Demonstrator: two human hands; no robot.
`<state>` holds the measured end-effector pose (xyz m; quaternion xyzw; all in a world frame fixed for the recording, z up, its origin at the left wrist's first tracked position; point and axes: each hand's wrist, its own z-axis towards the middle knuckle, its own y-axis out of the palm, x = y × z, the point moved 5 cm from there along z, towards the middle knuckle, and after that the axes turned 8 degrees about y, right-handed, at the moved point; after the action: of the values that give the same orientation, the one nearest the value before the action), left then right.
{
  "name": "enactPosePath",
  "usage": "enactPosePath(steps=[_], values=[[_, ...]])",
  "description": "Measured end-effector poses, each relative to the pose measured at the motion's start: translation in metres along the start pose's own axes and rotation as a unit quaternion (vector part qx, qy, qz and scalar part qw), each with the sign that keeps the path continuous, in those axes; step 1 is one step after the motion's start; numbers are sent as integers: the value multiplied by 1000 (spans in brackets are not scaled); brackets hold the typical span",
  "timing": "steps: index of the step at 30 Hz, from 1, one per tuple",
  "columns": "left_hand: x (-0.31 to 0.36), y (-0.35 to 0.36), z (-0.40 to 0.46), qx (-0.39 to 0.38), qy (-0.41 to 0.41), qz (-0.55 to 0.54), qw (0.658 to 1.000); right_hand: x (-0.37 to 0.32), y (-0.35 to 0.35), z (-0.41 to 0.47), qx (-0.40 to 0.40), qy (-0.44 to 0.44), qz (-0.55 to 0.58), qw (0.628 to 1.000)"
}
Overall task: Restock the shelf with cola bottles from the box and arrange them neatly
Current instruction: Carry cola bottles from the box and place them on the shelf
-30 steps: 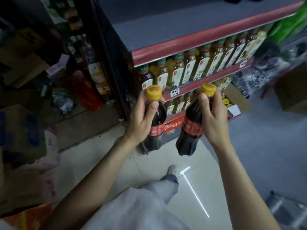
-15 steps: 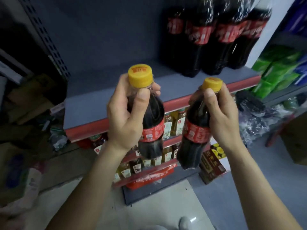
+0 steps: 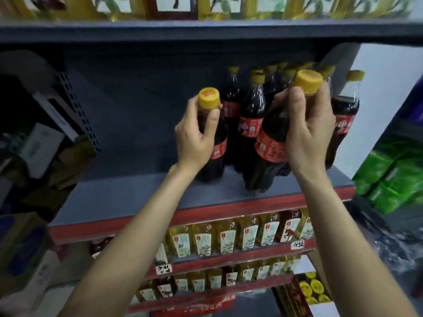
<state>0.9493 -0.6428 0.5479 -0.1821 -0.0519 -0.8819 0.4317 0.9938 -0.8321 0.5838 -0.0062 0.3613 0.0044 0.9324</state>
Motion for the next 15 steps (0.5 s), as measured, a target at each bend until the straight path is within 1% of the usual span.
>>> enactPosePath(steps=[4,7,9,12,15], values=[[-31,28,12,-7,-44,71,996,31,0,15,2,28,-17,999],[-49,45,25,-13,-96,91,991,50,5,24,14,55,-30,998],[-61,55,28,-3,-126,99,987,59,11,27,17,68,-44,997],[-73,69,33,2,-124,107,987,70,17,33,23,68,-54,996],[-86,83,37,-3,-142,112,983,78,25,42,12,66,-75,995]])
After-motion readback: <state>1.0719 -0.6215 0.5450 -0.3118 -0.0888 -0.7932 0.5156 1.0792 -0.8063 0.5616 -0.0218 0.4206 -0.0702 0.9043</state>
